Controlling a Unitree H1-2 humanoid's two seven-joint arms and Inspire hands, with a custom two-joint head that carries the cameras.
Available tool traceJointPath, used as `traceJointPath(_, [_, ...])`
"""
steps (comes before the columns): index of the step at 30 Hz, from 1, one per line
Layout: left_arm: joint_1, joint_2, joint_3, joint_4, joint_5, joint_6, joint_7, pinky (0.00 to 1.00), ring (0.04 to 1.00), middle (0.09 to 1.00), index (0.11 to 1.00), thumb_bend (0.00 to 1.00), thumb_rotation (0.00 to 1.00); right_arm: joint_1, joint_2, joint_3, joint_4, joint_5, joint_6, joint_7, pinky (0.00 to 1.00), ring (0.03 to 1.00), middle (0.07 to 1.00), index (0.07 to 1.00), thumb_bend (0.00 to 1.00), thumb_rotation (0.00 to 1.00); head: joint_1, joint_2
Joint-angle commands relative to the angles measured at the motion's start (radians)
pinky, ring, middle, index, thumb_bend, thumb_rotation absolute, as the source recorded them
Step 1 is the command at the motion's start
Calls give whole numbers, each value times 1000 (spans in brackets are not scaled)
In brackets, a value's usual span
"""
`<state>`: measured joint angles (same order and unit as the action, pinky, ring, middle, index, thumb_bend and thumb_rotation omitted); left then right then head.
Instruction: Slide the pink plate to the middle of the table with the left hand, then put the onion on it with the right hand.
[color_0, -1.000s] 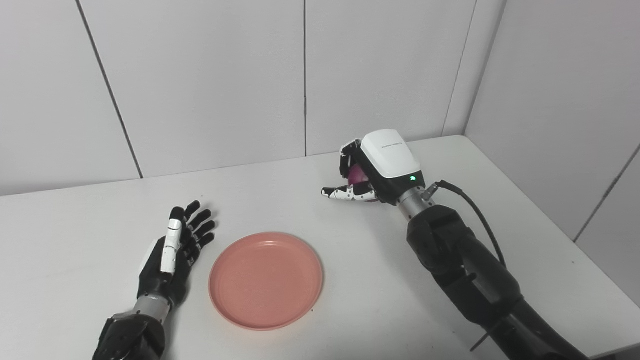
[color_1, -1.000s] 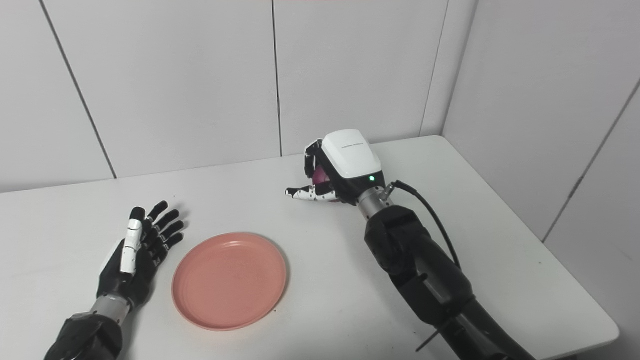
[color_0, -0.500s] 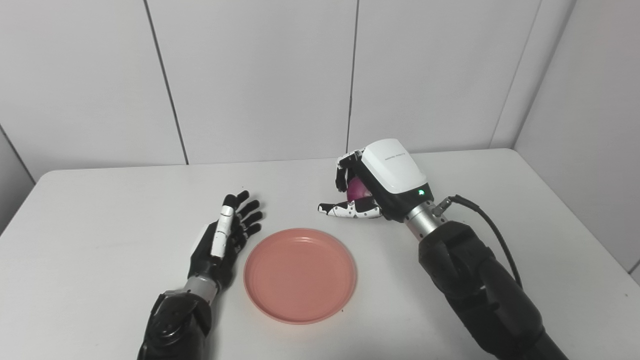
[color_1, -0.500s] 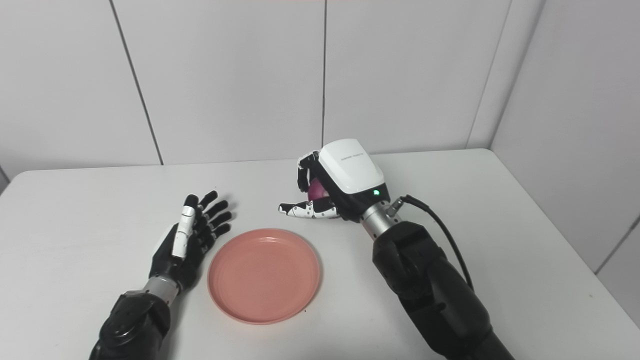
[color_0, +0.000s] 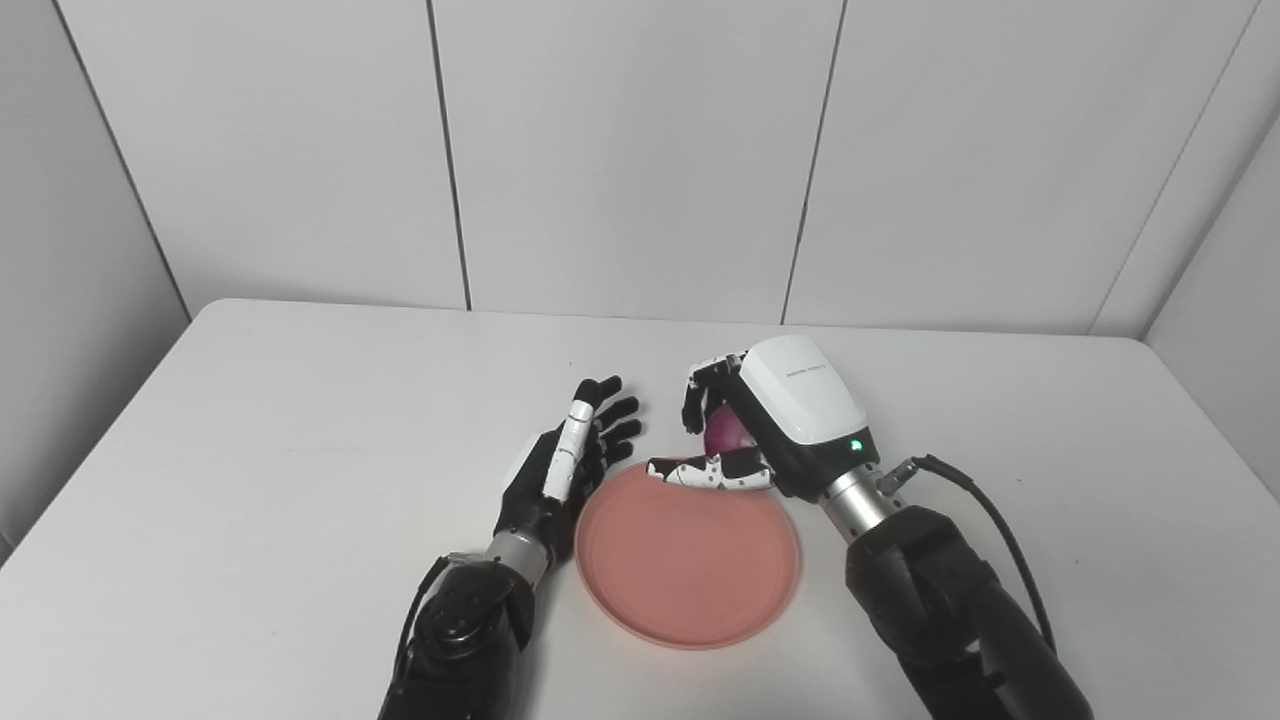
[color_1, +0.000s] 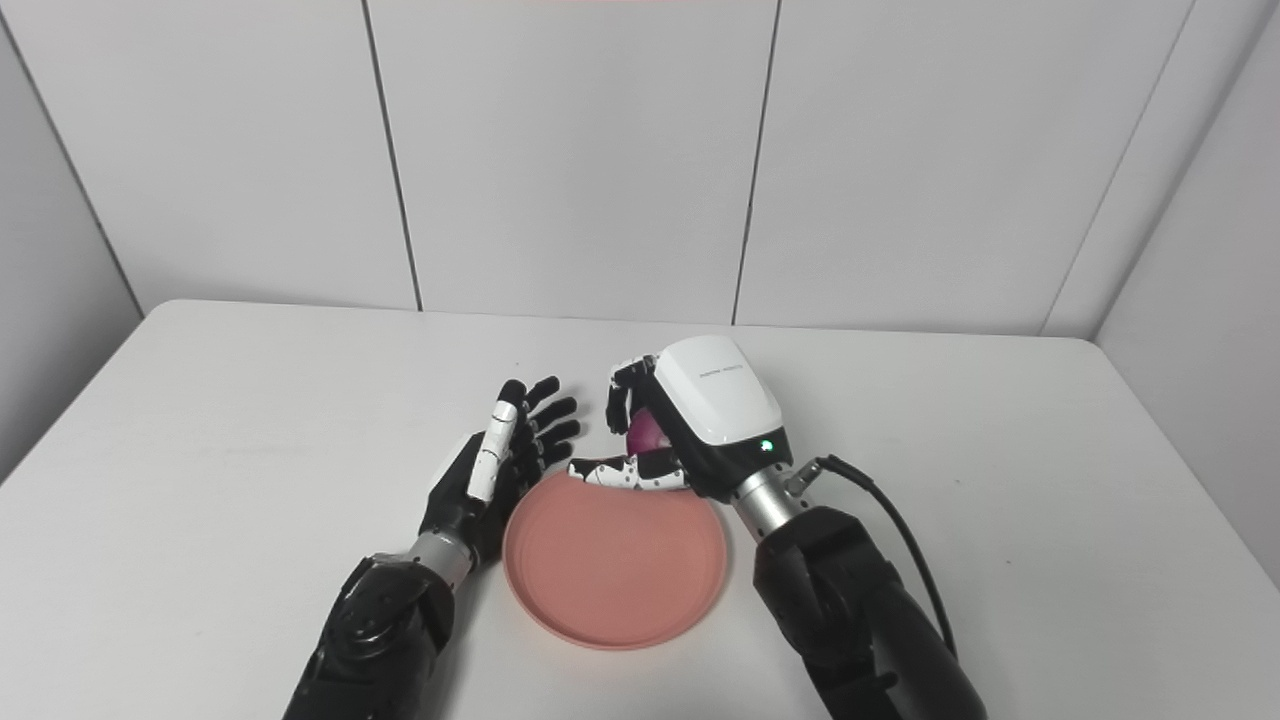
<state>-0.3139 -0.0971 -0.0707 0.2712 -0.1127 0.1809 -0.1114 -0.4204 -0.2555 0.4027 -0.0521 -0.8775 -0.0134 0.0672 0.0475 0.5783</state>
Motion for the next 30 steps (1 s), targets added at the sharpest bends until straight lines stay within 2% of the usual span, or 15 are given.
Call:
traceJointPath(1, [30,-10,-6,38,19,31,17,904,874,896,900,724,967,-23,2,0,-10,-4,-38,-18,137,197,268,337,489,455,4,3])
traceJointPath(6, [33,-5,-3,33,17,29,15,906,873,897,900,725,969,-19,11,16,11,-9,-44,-24,116,172,246,302,487,460,0,6])
traceJointPath(11, [34,-3,-1,29,14,34,14,897,874,902,908,726,970,-10,10,32,36,-14,-58,-37,126,182,260,335,489,474,-6,8])
traceJointPath(14, [32,-3,-2,30,16,40,15,901,880,905,909,737,970,-6,10,37,46,-10,-66,-40,112,166,241,301,490,432,-10,8])
traceJointPath(18, [29,-5,-5,36,19,38,16,904,879,894,898,746,968,6,23,32,69,16,-72,-44,117,173,249,313,485,361,-13,8])
traceJointPath(22, [29,-6,-4,40,15,33,14,916,887,900,893,749,962,19,40,31,89,31,-84,-55,118,172,245,306,478,368,-12,9])
traceJointPath(30, [31,-4,-8,47,16,2,7,890,890,901,906,690,973,43,70,42,98,50,-69,-28,140,195,272,354,464,400,-14,11])
